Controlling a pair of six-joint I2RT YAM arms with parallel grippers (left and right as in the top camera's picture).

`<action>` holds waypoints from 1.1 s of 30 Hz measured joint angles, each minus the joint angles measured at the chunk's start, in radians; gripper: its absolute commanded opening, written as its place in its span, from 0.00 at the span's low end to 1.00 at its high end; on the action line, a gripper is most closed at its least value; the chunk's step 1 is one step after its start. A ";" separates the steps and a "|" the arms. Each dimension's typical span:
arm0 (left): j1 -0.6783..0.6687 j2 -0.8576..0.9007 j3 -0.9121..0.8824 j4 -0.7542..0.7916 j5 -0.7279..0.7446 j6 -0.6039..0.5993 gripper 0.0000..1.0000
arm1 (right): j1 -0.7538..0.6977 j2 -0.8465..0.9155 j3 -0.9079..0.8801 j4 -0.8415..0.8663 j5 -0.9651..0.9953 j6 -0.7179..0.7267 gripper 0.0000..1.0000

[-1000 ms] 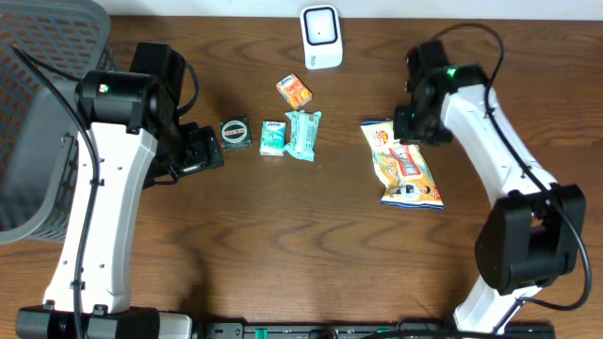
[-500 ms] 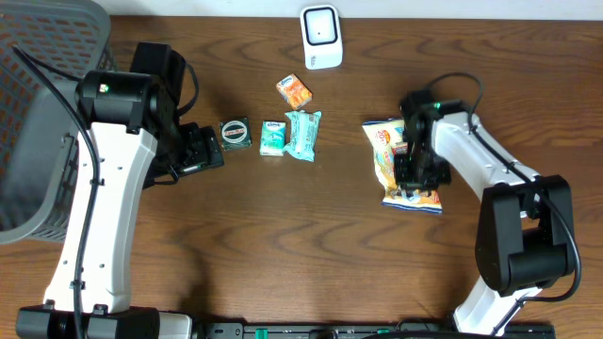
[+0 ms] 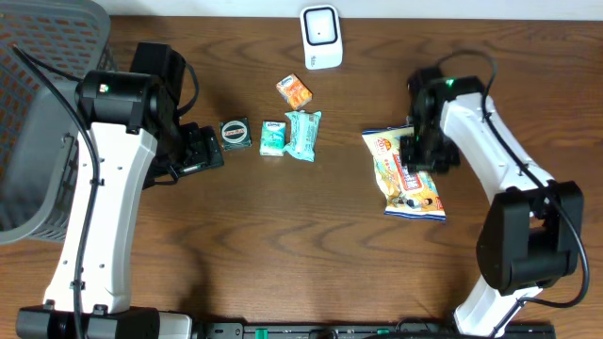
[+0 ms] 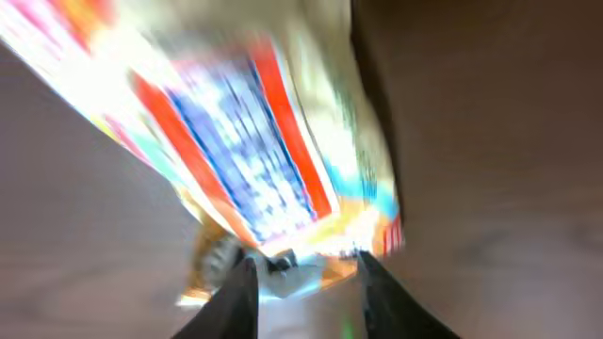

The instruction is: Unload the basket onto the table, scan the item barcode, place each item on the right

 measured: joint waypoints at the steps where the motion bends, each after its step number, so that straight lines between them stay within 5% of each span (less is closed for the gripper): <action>1: 0.000 0.000 0.000 0.000 0.000 0.000 0.98 | 0.000 0.000 0.013 0.025 0.001 0.000 0.29; 11: 0.000 0.000 0.000 0.000 0.000 0.000 0.98 | 0.004 0.000 -0.136 0.303 -0.007 0.002 0.27; 20: 0.000 0.000 0.000 0.000 0.000 0.000 0.98 | 0.003 -0.016 -0.284 0.634 -0.151 0.023 0.35; 33: 0.000 0.000 0.000 0.000 0.000 0.000 0.98 | 0.006 -0.003 0.172 0.112 -0.201 -0.036 0.23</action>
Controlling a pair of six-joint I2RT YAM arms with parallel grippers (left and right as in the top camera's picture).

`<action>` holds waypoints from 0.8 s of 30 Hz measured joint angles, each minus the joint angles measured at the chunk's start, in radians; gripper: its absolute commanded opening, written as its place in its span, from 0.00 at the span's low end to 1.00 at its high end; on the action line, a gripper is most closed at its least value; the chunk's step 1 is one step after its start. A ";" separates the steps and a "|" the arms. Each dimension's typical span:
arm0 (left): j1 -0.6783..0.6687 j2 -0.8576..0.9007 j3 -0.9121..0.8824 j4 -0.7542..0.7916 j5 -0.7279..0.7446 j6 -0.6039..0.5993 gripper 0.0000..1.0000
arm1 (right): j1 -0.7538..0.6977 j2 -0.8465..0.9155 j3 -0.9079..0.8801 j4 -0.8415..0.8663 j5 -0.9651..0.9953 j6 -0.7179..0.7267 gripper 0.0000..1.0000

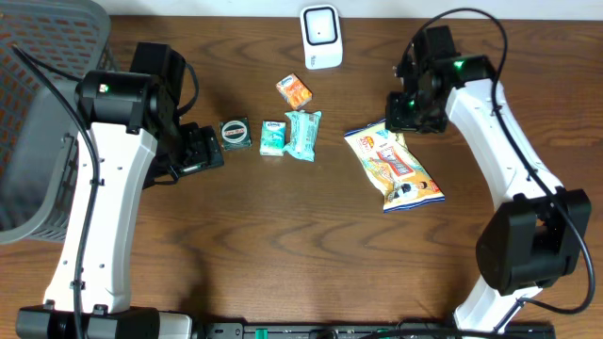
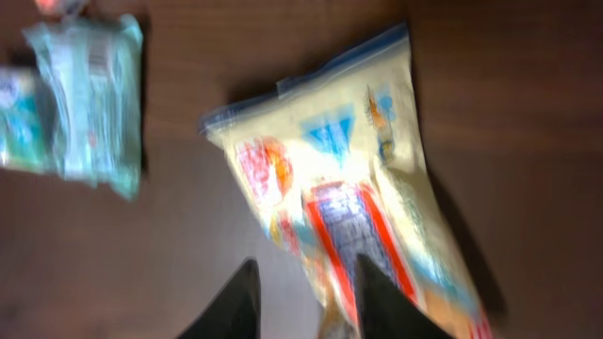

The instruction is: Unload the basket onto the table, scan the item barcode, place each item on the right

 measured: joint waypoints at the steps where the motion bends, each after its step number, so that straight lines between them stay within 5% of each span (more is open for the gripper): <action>1: 0.000 0.000 0.000 0.000 0.000 0.000 0.98 | 0.001 -0.003 0.000 -0.045 0.017 -0.006 0.21; 6: 0.000 0.000 0.000 0.000 0.000 0.000 0.98 | 0.004 -0.003 -0.101 -0.085 0.086 -0.009 0.21; 15: 0.000 0.000 0.000 0.000 0.000 0.000 0.98 | 0.004 0.001 -0.412 0.120 0.148 0.042 0.25; 24: 0.000 0.000 0.000 0.000 0.000 0.000 0.98 | -0.019 0.009 -0.245 -0.103 0.232 0.093 0.31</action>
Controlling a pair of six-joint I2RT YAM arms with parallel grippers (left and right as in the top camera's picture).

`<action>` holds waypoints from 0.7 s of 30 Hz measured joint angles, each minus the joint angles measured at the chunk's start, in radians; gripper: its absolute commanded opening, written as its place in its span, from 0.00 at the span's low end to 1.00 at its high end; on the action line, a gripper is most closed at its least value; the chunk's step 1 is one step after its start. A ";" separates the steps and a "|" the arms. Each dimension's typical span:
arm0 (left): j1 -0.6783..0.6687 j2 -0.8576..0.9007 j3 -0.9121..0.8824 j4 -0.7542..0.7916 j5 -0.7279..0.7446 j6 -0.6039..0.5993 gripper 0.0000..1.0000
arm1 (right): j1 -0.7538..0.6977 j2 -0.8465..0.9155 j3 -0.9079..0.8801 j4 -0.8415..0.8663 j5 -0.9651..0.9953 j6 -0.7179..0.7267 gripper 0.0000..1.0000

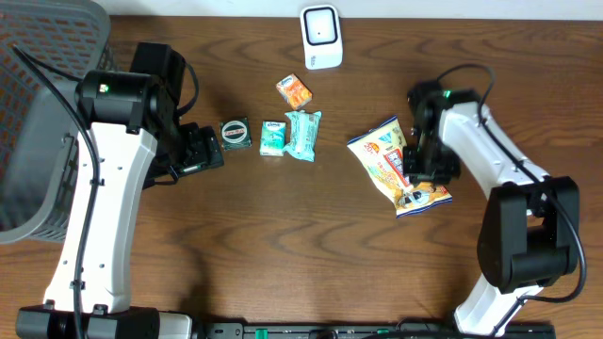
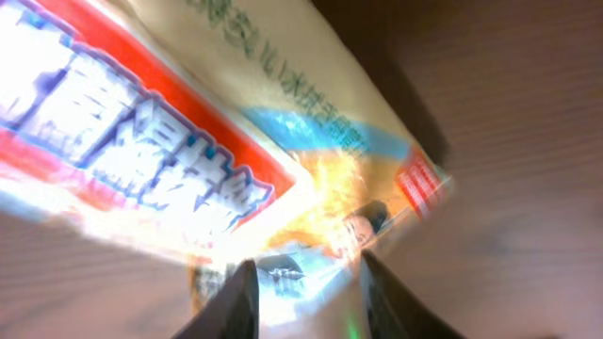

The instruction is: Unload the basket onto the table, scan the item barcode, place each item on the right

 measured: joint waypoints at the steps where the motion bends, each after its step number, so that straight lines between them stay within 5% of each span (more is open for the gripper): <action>1: 0.000 0.000 0.000 0.000 0.000 0.000 0.98 | 0.000 0.000 0.041 -0.032 -0.002 0.000 0.31; 8: 0.000 0.000 0.000 0.000 0.000 0.000 0.98 | 0.024 -0.005 0.121 -0.135 -0.049 -0.018 0.30; 16: 0.000 0.000 0.000 0.000 0.000 0.000 0.97 | 0.097 -0.005 -0.112 0.010 -0.052 -0.021 0.31; 21: 0.000 0.000 0.000 0.001 0.000 0.000 0.98 | 0.097 -0.004 -0.240 0.084 0.116 0.034 0.34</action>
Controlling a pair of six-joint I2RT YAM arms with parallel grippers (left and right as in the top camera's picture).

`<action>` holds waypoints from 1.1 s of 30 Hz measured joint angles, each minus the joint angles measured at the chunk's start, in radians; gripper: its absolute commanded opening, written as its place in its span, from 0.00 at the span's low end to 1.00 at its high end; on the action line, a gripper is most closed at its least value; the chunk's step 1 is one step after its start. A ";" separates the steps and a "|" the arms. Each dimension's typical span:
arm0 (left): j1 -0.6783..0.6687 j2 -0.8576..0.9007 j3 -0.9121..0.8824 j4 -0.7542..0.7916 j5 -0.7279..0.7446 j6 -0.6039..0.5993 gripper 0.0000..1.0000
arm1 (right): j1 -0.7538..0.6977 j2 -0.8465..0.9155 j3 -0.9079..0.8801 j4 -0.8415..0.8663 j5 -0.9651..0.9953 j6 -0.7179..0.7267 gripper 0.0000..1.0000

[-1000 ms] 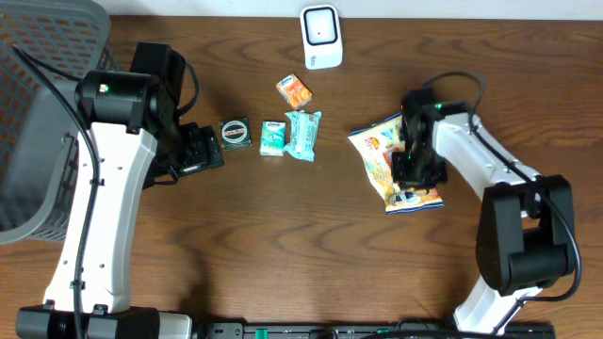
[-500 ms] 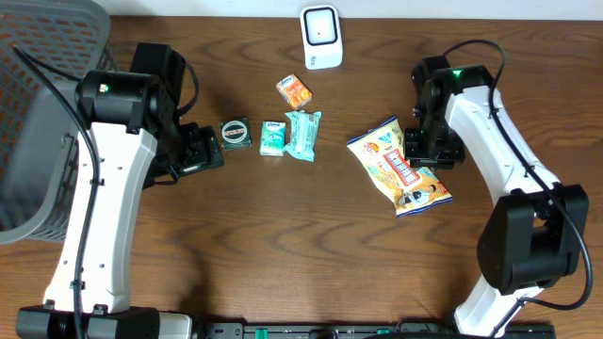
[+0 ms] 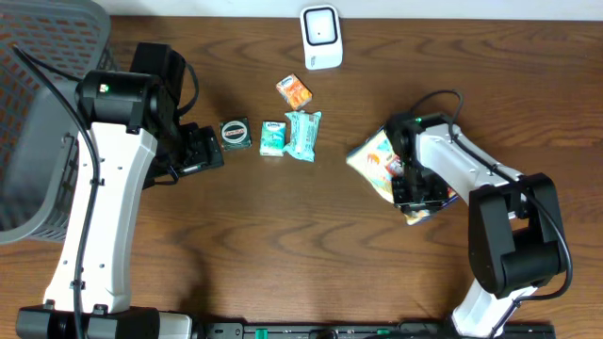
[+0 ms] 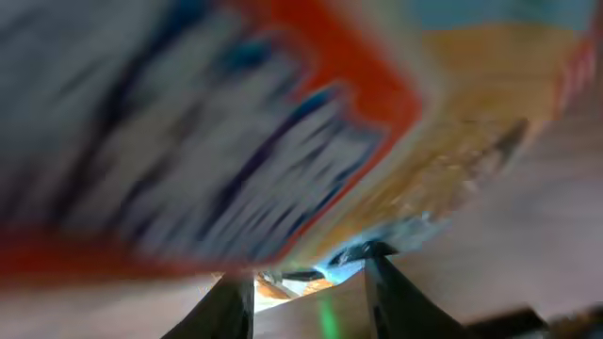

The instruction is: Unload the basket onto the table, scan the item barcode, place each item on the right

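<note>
The yellow snack bag [image 3: 375,158] lies right of centre on the table, and its blurred print [image 4: 236,122] fills the right wrist view. My right gripper [image 3: 413,188] [image 4: 306,292] is down on the bag's lower end. Its fingers [image 4: 234,306] stand apart, open, with the bag's edge between the tips. The white scanner [image 3: 320,38] stands at the far edge in the middle. My left gripper [image 3: 202,151] hovers at the left beside a round tin [image 3: 235,133]; its jaws do not show clearly.
A small orange box [image 3: 294,90] and two teal packets [image 3: 273,137] [image 3: 303,134] lie between the tin and the bag. A grey basket [image 3: 38,113] fills the far left corner.
The right gripper has shifted slightly left and lower along the bag, and the bag has slid a little to the left with its lower end under the gripper. The left arm has not moved.
The right gripper was first low over the bag, which lay nearly straight. Then it was raised near the bag's top end and the bag lay turned. Then it was low on the bag again, and now sits at the bag's lower end, fingers apart throughout.
</note>
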 measured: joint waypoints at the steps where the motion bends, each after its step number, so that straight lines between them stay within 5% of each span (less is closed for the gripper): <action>1: 0.000 0.000 0.000 0.000 0.000 0.000 0.98 | -0.008 0.000 -0.001 -0.003 0.035 0.006 0.35; 7: 0.000 0.000 0.000 0.000 0.000 0.000 0.98 | -0.122 0.004 0.156 -0.107 0.113 0.039 0.37; 12: 0.000 0.000 0.000 0.000 0.000 0.000 0.98 | -0.167 0.002 0.312 -0.093 -0.109 -0.002 0.26; 22: 0.000 0.000 0.000 0.000 0.000 0.000 0.98 | -0.068 0.002 0.258 -0.040 -0.354 -0.076 0.16; 33: 0.000 0.000 0.000 0.000 0.000 0.000 0.98 | 0.083 -0.039 -0.018 0.441 -0.365 0.000 0.23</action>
